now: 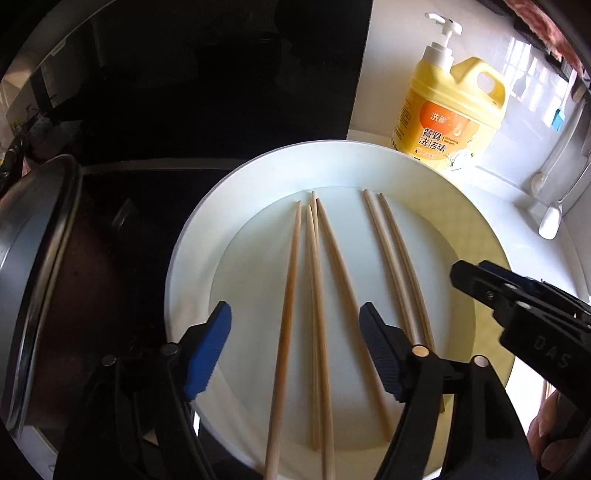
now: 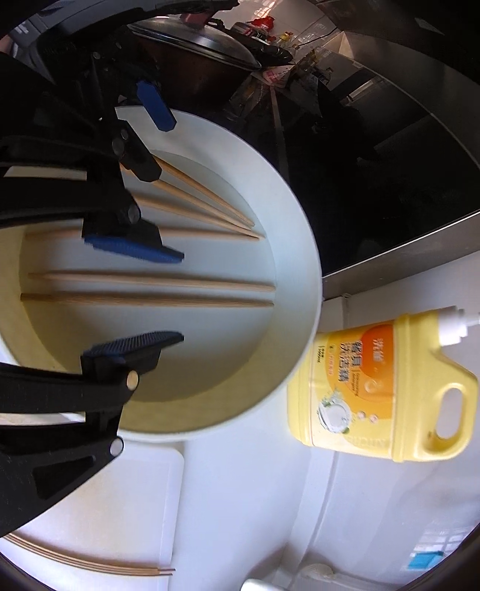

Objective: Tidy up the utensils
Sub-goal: 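Open both grippers to drop the chopsticks into the basin, then move both open grippers back over the chopstick bundle on the board, then push the left gripper into the bundle while the right gripper separates a chopstick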

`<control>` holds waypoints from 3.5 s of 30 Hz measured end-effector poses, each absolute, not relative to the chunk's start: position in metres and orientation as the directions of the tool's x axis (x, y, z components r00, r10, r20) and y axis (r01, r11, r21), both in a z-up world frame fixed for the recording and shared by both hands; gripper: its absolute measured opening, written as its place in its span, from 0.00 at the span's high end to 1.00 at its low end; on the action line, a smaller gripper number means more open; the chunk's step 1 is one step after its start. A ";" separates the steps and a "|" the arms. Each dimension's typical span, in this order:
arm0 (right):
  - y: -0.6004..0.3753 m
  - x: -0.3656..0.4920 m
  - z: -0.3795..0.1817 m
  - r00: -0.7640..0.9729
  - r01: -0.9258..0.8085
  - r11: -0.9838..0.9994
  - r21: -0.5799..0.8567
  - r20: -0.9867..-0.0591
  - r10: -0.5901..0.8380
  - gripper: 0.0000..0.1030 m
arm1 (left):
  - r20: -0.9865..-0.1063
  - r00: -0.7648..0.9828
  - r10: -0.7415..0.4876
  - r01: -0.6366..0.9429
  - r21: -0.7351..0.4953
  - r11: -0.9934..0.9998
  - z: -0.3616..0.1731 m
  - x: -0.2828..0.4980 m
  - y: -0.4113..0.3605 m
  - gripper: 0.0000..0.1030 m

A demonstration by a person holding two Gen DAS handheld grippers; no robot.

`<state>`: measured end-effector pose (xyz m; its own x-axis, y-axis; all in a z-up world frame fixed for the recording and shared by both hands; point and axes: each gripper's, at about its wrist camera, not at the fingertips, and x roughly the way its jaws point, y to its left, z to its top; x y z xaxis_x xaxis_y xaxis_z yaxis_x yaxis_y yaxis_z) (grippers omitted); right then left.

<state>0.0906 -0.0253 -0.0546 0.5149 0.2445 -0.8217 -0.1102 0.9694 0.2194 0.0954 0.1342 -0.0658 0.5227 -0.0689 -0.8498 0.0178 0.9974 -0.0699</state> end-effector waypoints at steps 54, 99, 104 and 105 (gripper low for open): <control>-0.367 -0.116 -0.053 0.626 0.118 0.960 0.256 -0.770 0.128 0.41 | -0.830 0.549 -0.092 0.145 -0.014 0.989 -0.028 -0.040 -0.125 0.18; -0.307 -0.081 -0.120 0.632 0.103 0.992 0.069 -0.775 -0.011 0.37 | -0.778 0.609 -0.153 0.147 -0.079 0.986 -0.105 -0.042 -0.134 0.12; -0.302 -0.081 -0.121 0.633 0.103 0.994 0.029 -0.773 -0.043 0.37 | -0.779 0.606 -0.158 0.151 -0.083 0.985 -0.106 -0.041 -0.133 0.12; -0.301 -0.081 -0.121 0.635 0.100 0.995 0.021 -0.771 -0.048 0.37 | -0.779 0.606 -0.159 0.150 -0.084 0.985 -0.105 -0.041 -0.134 0.12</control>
